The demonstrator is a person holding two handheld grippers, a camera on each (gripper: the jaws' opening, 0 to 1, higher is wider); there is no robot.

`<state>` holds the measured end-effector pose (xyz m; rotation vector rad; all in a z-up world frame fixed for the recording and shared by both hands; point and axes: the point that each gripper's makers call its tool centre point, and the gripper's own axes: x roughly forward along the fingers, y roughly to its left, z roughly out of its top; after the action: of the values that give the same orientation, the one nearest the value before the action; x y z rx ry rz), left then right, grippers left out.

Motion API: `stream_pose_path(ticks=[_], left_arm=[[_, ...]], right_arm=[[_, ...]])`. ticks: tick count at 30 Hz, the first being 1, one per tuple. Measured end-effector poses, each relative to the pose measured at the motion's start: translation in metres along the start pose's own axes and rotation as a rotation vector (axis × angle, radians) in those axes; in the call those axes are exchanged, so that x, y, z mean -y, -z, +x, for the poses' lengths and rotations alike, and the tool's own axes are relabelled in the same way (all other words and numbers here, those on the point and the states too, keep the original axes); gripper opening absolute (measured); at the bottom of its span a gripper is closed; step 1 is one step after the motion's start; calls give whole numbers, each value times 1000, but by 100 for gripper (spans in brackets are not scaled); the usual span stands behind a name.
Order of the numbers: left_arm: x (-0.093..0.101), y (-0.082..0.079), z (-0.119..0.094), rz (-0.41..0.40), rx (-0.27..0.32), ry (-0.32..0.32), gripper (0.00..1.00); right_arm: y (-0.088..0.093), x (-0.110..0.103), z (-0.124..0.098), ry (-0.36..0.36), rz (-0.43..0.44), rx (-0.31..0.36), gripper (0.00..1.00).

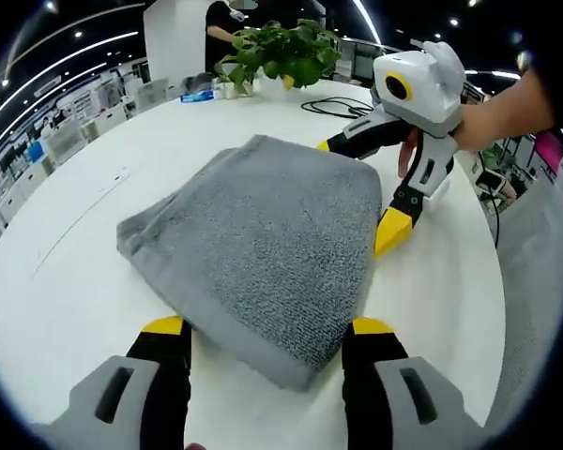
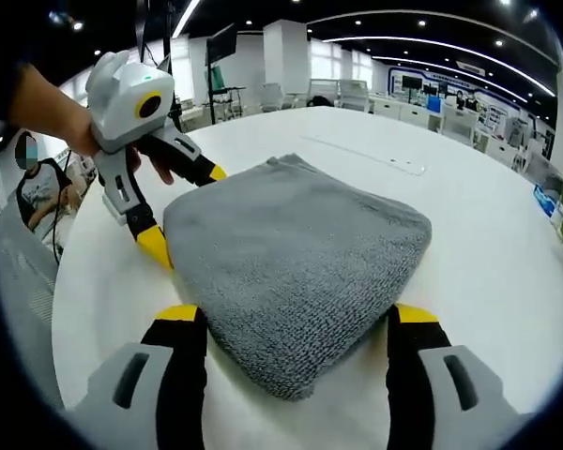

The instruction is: Fold the towel on the table until its edges align and the towel forms a compact rectangular stack.

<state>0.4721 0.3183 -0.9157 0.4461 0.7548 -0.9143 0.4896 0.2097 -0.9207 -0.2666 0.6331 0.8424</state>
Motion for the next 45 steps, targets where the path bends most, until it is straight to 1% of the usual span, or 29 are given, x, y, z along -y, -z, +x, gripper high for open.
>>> stream_pose_path(ticks=[5, 9, 15, 20, 24, 26, 31, 34, 39, 40, 45], left_arm=[[-4, 0, 1, 0, -8, -1, 67], [-4, 0, 1, -1, -7, -4, 67], [-6, 2, -2, 1, -10, -23, 71], [-9, 3, -10, -15, -1, -42, 75], [-10, 1, -15, -23, 15, -58, 79], [-9, -2, -19, -31, 28, -66, 81], [-8, -6, -25, -49, 55, -92, 89], [-5, -5, -31, -91, 65, -103, 93], [-2, -8, -42, -100, 91, -134, 97], [-1, -10, -44, -101, 102, -137, 97], [6, -14, -53, -107, 118, -149, 99]], right_arm=[[-2, 3, 4, 5, -4, -5, 79], [-3, 1, 3, 4, -7, -9, 79], [-4, -3, -2, 14, -13, -7, 79], [-4, -4, -7, 13, -8, 7, 79], [-5, -2, -9, 15, -18, 19, 84], [-7, -1, -11, 19, -23, 38, 87], [-9, -4, -17, 21, -14, 43, 92], [-10, -3, -22, 31, -4, 49, 94], [-16, -7, -36, 54, 6, 67, 95], [-17, -8, -38, 56, 9, 70, 95], [-19, -15, -48, 70, 22, 77, 97]])
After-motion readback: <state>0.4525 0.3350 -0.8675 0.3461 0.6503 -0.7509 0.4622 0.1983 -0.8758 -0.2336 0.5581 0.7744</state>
